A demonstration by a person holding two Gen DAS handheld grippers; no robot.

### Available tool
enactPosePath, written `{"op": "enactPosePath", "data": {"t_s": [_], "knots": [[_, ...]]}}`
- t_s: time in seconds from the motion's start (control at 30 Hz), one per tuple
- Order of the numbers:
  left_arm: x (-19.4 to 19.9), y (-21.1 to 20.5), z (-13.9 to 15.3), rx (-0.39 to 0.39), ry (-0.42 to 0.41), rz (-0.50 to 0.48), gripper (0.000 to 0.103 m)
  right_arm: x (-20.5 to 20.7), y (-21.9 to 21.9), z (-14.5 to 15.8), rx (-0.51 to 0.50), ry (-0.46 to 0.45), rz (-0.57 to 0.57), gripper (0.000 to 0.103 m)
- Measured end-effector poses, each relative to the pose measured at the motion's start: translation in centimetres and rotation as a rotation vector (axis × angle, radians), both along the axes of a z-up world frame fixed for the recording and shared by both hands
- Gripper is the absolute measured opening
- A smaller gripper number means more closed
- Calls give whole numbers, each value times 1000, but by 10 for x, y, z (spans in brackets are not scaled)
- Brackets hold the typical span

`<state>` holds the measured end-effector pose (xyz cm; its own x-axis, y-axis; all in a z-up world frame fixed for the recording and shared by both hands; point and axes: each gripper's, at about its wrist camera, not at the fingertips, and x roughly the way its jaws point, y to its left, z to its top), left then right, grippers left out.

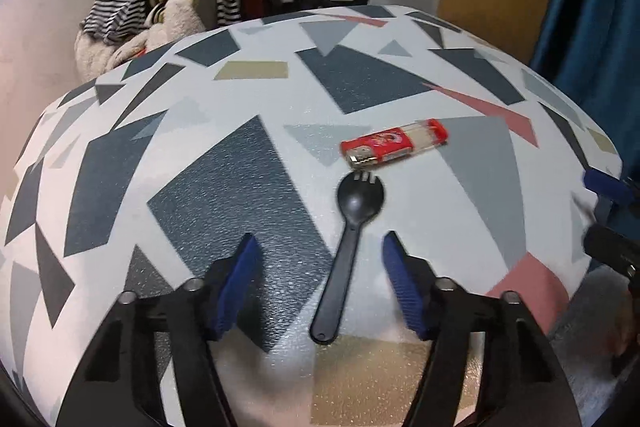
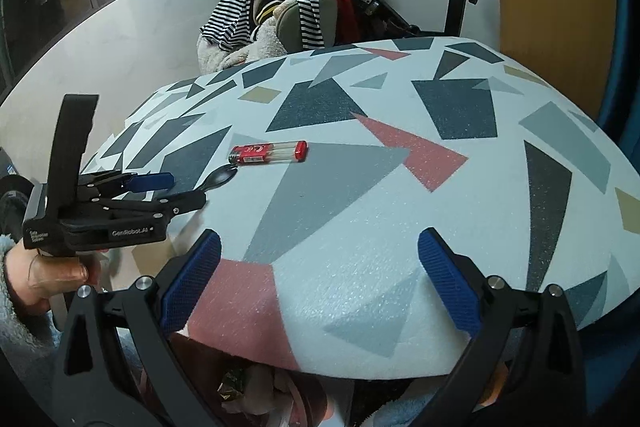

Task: Collect trash
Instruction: 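Reach the left gripper to the black spork and grasp it, then grasp the red lighter with the right gripper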

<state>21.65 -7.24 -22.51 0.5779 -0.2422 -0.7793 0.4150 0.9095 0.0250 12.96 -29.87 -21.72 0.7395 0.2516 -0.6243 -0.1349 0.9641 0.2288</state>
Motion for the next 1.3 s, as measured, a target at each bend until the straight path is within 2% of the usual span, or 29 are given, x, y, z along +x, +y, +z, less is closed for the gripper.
{"op": "enactPosePath", "data": {"t_s": [0.07,0.2,0.23,0.27,0.33,0.47,0.67,0.8,0.9,1.0,1.13,1.23,1.3], "knots": [[-3,-1,0,-1,-15,-16,44,2,1,-3,1,9,-1,97],[-2,3,1,3,-27,6,26,4,4,-6,-3,19,9,97],[-1,5,1,-1,-26,10,15,5,4,-6,-3,21,10,97],[-1,7,2,-6,-22,12,10,5,4,-7,-3,22,12,97],[-1,14,5,-37,-7,27,10,7,4,-7,7,32,13,97],[-15,38,25,-140,-50,78,10,13,10,-4,22,41,23,97],[-39,77,50,-236,-92,157,10,56,39,8,10,57,57,97],[-56,101,57,-277,-113,219,10,95,68,11,-38,92,36,97],[-70,117,61,-317,-122,258,10,120,89,10,-120,123,-5,97],[-83,129,65,-339,-139,283,10,143,106,1,-189,203,-41,97],[-95,138,69,-353,-155,295,10,154,114,-8,-250,247,-46,97],[-101,140,70,-358,-157,297,10,156,110,-13,-243,260,-42,96],[-103,140,70,-364,-154,292,10,153,109,-12,-245,245,-26,87]]}}
